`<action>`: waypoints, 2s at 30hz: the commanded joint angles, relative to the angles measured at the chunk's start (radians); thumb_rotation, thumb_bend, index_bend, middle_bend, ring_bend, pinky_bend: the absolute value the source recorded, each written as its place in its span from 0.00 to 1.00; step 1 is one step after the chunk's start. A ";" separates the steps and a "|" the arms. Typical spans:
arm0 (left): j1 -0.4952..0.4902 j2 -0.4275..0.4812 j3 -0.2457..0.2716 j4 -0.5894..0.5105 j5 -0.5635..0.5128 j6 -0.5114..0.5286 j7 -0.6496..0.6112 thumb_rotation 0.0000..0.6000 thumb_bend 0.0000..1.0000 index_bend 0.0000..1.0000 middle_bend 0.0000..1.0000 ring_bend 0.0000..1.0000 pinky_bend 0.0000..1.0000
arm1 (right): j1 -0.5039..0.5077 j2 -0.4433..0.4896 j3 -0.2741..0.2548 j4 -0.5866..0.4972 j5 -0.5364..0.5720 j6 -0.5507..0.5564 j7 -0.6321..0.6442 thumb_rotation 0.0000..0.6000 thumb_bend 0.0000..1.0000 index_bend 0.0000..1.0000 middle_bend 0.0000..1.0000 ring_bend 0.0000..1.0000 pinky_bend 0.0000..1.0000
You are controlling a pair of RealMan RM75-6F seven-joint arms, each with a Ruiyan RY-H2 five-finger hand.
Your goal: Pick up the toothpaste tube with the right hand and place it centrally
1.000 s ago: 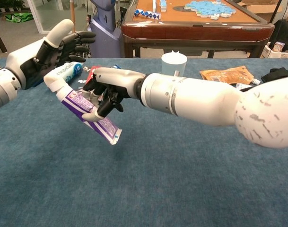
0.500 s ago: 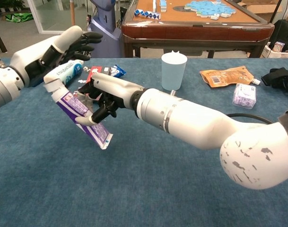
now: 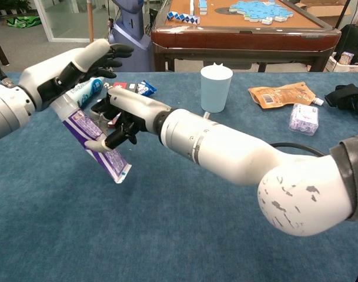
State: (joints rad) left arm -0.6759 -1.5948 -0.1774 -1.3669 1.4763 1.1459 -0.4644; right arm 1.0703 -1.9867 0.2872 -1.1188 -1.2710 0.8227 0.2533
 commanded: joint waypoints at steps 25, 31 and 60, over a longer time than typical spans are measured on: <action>0.046 0.140 0.033 -0.073 0.001 0.024 0.066 0.00 0.00 0.00 0.00 0.00 0.05 | 0.114 0.349 -0.041 -0.228 0.260 -0.283 -0.465 1.00 0.97 1.00 0.88 0.83 0.67; 0.068 0.191 0.036 -0.122 -0.012 0.035 0.103 0.00 0.00 0.00 0.00 0.00 0.05 | 0.223 0.414 -0.136 -0.288 0.506 -0.258 -0.711 1.00 0.79 0.87 0.76 0.69 0.56; 0.157 0.306 0.034 -0.183 -0.085 0.084 0.269 0.89 0.08 0.00 0.00 0.00 0.11 | -0.054 0.751 -0.254 -0.669 0.350 0.190 -0.628 1.00 0.03 0.05 0.27 0.23 0.34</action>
State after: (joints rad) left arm -0.5294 -1.2980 -0.1412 -1.5472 1.4012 1.2206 -0.2123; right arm 1.0756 -1.2898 0.0671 -1.7487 -0.8689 0.9609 -0.4064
